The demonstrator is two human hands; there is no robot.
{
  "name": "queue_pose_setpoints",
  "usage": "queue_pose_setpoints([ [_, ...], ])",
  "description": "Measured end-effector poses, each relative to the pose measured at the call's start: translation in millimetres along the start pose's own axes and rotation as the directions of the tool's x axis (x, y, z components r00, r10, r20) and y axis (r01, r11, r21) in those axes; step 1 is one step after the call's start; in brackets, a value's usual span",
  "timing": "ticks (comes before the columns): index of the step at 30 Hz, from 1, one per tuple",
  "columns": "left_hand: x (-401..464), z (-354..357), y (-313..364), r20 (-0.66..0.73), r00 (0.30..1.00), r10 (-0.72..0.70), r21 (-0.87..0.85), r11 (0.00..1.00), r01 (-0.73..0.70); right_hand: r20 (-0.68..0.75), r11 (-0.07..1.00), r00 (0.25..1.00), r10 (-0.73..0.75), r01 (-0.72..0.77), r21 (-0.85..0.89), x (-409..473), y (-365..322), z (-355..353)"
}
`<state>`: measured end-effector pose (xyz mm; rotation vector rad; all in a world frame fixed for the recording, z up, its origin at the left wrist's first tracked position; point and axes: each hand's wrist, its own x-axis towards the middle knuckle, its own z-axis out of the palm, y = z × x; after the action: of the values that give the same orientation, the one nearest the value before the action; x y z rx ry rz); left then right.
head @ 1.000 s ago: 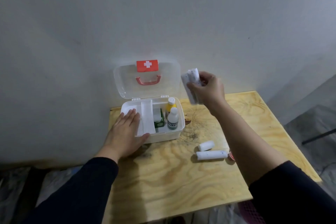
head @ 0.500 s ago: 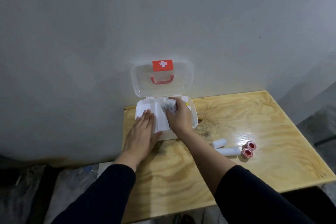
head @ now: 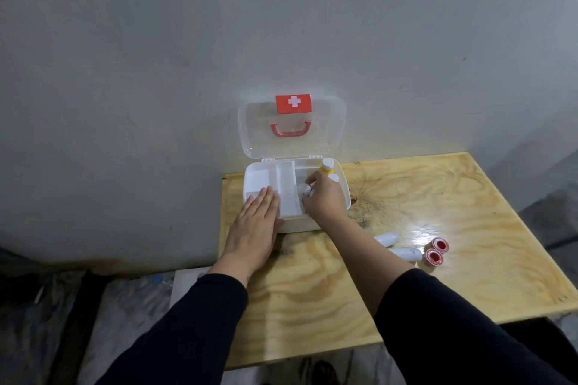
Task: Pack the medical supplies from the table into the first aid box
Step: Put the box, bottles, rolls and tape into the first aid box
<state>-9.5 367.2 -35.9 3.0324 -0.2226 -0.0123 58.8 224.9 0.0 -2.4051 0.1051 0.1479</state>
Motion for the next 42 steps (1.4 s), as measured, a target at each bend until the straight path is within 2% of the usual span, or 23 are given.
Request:
queue_pose_setpoints([
  [5,-1,1,3,-0.082,0.995,0.049,0.001,0.999,-0.049,0.031,0.989,0.998,-0.050,0.054,-0.138,-2,3,-4],
  [8,-2,-3,5,-0.111,0.993,0.033,-0.039,0.999,-0.038,0.037,0.986,0.994,-0.101,0.105,-0.129,-3,0,-17],
  [12,-2,-5,4,-0.113,0.993,0.027,-0.055,0.998,-0.034,-0.066,0.985,0.983,-0.174,0.175,0.009,-12,0,-51],
  [14,-2,-5,4,-0.086,0.996,0.034,-0.035,0.999,-0.037,-0.149,0.978,0.968,-0.202,0.207,0.018,-20,10,-69],
  [16,-1,-3,4,-0.051,0.998,0.046,-0.009,0.999,-0.047,-0.168,0.979,0.965,-0.203,0.202,-0.028,-27,28,-83],
  [19,-1,-1,3,-0.028,0.998,0.048,0.006,0.999,-0.048,-0.003,0.961,0.989,-0.150,0.146,-0.234,-35,71,-91],
  [22,-1,0,3,-0.028,0.999,0.047,0.014,0.999,-0.046,0.212,0.878,0.974,-0.084,0.173,-0.445,-43,119,-85],
  [25,-2,1,3,-0.033,0.999,0.042,0.040,0.998,-0.040,0.280,0.794,0.957,-0.074,0.226,-0.564,-47,149,-73],
  [30,-3,2,3,-0.054,0.998,0.036,0.016,0.999,-0.035,0.212,0.792,0.965,-0.155,0.250,-0.557,-44,164,-65],
  [35,-2,3,3,-0.046,0.999,0.020,0.017,1.000,-0.019,0.208,0.771,0.962,-0.178,0.268,-0.578,-44,166,-59],
  [38,-3,-1,5,-0.044,0.999,0.015,0.018,1.000,-0.014,0.134,0.845,0.981,-0.140,0.189,-0.500,-43,158,-61],
  [42,-6,-9,6,-0.072,0.997,-0.025,-0.034,0.999,0.023,-0.077,0.943,0.985,-0.154,0.123,-0.308,-38,115,-78],
])
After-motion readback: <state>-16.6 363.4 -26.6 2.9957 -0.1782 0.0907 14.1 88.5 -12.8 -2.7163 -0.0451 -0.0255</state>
